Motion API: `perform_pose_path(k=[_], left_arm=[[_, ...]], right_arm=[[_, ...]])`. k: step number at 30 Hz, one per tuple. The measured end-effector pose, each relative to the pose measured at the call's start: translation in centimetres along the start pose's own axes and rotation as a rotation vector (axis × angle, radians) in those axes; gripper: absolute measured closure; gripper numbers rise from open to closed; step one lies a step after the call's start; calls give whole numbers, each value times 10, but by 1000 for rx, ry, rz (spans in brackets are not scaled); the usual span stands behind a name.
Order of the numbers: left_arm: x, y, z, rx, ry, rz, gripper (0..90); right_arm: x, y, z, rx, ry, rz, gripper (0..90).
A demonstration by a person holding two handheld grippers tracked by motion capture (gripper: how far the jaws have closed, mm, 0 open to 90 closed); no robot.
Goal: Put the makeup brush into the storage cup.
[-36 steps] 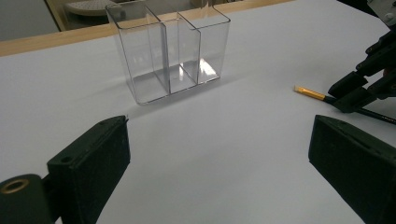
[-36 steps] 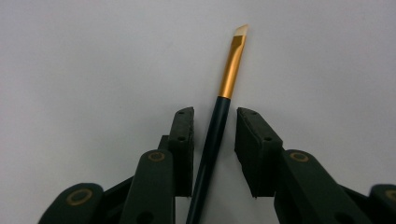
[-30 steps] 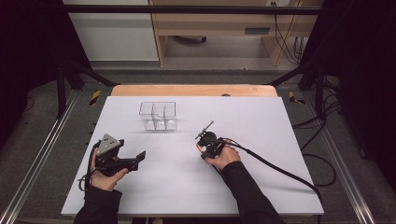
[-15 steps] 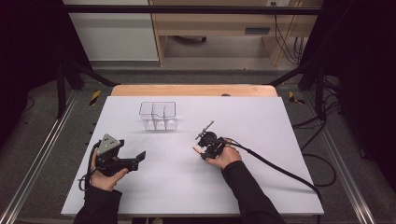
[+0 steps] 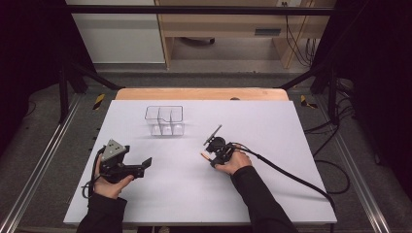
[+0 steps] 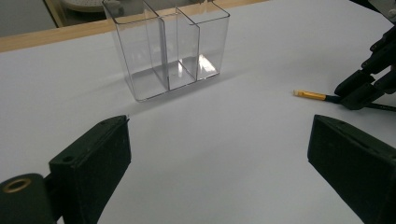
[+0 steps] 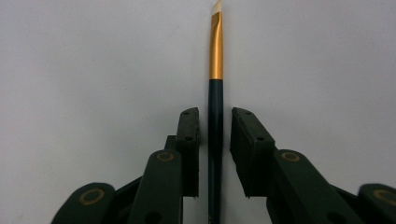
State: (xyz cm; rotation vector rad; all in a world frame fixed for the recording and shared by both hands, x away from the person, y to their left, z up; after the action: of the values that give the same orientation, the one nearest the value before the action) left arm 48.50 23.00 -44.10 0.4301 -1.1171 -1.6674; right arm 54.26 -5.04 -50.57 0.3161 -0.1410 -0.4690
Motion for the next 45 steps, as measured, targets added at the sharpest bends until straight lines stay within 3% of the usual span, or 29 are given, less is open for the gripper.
perform_pose_path(k=[8, 20, 23, 28, 29, 30, 32, 34, 45], left_arm=[[1, 0, 0, -3, -1, -4, 53], [0, 0, 0, -5, 1, -2, 55], [0, 0, 0, -1, 0, 2, 55], [0, 0, 1, 2, 0, 4, 56], [0, 0, 1, 2, 0, 4, 56], [0, 0, 1, 2, 0, 5, 56], [0, 1, 1, 2, -1, 6, 56], [0, 1, 1, 3, -1, 10, 55], [2, 2, 2, 16, -12, 26, 56]], right_arm=[[-1, -3, 1, -38, 14, 8, 807], [-2, -3, 2, -34, 13, -4, 838], [-2, -2, 4, -19, -5, 2, 839], [-1, 3, 23, 88, -18, -19, 839], [-1, 3, 23, 88, -18, -19, 839], [1, 5, 30, 132, -24, -11, 839], [1, 6, 33, 153, -27, -13, 838], [1, 9, 41, 220, -29, -17, 838], [0, 14, 64, 397, -58, -9, 839]])
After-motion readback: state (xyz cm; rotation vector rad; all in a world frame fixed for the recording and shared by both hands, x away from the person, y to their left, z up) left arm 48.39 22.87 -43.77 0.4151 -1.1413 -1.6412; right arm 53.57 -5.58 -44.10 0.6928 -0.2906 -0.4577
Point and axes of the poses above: each handheld gripper's, and its own axes: z roughly backward along the jaws, y roughly out of its top, x roughly to its right, the point moved 6 cm from there along -z, roughly forward along the jaws, and after that the axes turned 13 degrees about z, right-handed, at the moved point
